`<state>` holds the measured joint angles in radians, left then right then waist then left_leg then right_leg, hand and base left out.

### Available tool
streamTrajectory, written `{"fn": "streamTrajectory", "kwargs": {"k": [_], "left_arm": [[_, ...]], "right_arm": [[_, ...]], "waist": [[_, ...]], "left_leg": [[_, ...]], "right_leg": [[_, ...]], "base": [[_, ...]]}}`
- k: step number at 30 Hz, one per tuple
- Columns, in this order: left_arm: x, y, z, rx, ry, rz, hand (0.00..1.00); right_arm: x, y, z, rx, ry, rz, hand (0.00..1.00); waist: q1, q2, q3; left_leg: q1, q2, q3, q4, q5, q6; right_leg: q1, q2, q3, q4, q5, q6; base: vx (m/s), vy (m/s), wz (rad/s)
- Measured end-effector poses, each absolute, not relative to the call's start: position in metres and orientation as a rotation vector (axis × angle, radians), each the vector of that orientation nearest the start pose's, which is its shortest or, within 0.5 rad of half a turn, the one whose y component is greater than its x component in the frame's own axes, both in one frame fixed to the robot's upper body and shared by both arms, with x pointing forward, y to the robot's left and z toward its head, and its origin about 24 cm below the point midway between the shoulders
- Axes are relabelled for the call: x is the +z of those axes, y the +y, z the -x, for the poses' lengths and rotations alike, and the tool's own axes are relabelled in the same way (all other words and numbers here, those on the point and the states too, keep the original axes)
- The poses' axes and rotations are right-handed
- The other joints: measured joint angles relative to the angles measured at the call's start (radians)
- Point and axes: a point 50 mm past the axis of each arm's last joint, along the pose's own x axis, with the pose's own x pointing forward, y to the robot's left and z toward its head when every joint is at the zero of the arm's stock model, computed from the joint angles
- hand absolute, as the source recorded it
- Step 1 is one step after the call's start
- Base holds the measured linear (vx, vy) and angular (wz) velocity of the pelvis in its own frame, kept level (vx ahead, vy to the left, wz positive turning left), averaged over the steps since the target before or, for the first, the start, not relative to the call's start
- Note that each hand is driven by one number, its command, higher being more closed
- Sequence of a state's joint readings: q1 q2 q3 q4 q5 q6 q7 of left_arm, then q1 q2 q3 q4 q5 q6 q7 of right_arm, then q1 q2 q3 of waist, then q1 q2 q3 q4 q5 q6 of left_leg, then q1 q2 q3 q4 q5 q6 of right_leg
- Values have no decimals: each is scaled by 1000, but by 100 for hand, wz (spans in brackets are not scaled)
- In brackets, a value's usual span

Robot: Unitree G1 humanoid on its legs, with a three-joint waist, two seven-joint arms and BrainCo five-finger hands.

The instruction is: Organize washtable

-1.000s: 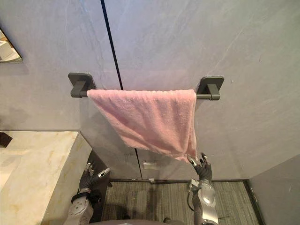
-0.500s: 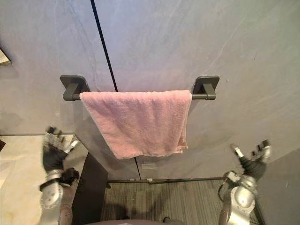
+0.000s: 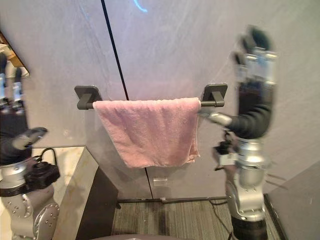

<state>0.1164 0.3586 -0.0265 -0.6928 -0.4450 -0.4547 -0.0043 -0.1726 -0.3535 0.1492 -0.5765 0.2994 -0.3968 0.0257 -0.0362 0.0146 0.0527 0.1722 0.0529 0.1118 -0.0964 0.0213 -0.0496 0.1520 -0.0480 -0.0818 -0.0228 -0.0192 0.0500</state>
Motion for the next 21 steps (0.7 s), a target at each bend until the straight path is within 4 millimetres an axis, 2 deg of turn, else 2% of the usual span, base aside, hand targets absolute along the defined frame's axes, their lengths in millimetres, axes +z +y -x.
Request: {"fn": "streamTrajectory", "kwargs": {"k": [1,3,4,7,9,13,15,16,18,20,21], "left_arm": [[199,160,-177,-375,-904,182,0],[192,152,-183,-456,-845,186,0],[181,145,-188,-533,-772,183,0],[154,131,-195,-667,-597,140,0],[133,127,-198,-715,-478,126,0],[106,126,-199,-738,-331,113,0],[84,124,-197,-750,-216,110,0],[80,125,-196,-750,-195,110,0],[70,126,-194,-746,-147,104,0],[60,126,-196,-726,-115,97,0],[57,126,-196,-715,-109,89,0]], "right_arm": [[227,-114,-200,591,-1036,-60,0],[224,-102,-198,708,-1012,-61,0],[219,-92,-196,815,-972,-55,0],[194,-80,-198,978,-808,-6,0],[170,-84,-205,1027,-649,50,0],[144,-94,-208,1032,-492,82,0],[123,-102,-207,1014,-389,98,0],[119,-103,-207,1010,-369,101,0],[98,-110,-204,978,-271,131,0],[68,-120,-202,936,-129,190,0],[61,-122,-201,922,-98,212,0]], "waist": [[2,-3,-2],[3,-5,-3],[3,-8,-5],[1,-14,-8],[-1,-15,-7],[0,-8,-2],[0,-1,6],[-1,0,8],[-2,-1,18],[1,-2,26],[1,-2,27]], "left_leg": [[0,-2,0,0,0,0],[0,-3,0,0,0,0],[0,-3,1,0,0,0],[-2,-4,5,0,0,1],[-3,-4,10,0,0,1],[-7,-2,15,0,0,1],[-10,-2,16,0,1,1],[-10,-2,17,0,1,1],[-10,-1,17,0,1,1],[-13,-2,14,-1,1,1],[-15,-3,14,-3,1,1]], "right_leg": [[-1,2,0,1,0,0],[-1,1,1,1,0,0],[-1,1,1,2,0,0],[-1,0,6,4,0,0],[-4,0,10,5,0,0],[-13,3,15,8,0,0],[-18,3,17,12,0,0],[-18,3,17,12,0,0],[-18,3,18,12,0,0],[-20,2,15,13,0,0],[-22,2,14,13,-1,0]], "base": [[0,0,0],[0,0,0],[0,0,0],[2,-3,-5],[-11,-7,-5],[-15,-15,-5],[0,0,0],[0,0,0],[0,0,0],[-25,-14,3],[-27,-9,3]]}}
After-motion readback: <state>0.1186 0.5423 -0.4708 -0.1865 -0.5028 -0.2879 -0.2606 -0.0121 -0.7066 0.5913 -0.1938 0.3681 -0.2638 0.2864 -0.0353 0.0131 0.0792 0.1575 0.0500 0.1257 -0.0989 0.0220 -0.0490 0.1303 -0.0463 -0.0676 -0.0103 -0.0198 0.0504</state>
